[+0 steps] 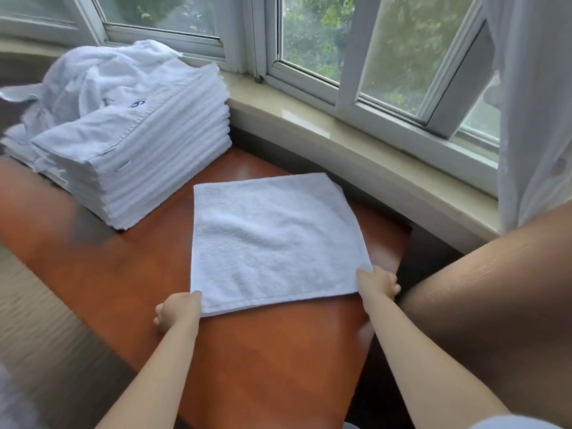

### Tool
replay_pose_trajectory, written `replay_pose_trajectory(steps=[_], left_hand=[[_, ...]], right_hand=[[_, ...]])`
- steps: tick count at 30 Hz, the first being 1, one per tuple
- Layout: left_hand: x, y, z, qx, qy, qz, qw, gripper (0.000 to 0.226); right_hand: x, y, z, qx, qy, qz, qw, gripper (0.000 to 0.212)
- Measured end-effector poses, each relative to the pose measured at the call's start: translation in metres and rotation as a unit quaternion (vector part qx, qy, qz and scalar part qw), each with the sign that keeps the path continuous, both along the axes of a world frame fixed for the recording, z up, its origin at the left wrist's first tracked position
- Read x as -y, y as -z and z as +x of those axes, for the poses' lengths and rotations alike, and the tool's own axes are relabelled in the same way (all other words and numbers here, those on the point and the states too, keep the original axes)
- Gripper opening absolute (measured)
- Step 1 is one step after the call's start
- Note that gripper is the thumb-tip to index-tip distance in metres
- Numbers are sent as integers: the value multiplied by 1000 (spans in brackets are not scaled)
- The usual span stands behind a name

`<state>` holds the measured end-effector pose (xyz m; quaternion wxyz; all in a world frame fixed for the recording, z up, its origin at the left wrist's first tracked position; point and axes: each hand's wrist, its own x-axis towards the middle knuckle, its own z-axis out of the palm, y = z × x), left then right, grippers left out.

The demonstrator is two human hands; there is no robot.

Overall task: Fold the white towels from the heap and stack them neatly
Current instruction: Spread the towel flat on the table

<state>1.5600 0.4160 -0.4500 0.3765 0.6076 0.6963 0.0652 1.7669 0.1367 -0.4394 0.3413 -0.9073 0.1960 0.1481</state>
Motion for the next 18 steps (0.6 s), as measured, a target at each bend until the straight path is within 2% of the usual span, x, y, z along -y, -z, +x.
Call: replay_pose_trajectory(steps=[4,8,10,12,15,18], left_hand=[[-3,-4,0,119,12,-72,990,11],[-6,-15,-5,105,16,-131,986,15],[-7,-20,-10,136,-11,-191,972,18],[-9,-32,-12,237,-82,-249,935,12],[-10,-67,-4,391,-194,-254,863,15],[-3,-122,14,508,-183,-239,807,12]], right_hand=[[4,-3,2,-31,2,109,994,34],[9,-4,-2,-76,60,159,982,37],[9,-8,-6,-76,87,175,978,33],[6,-20,-8,-46,125,205,970,25],[-8,-54,-7,17,173,305,936,17],[-27,-105,-7,52,176,399,898,16]])
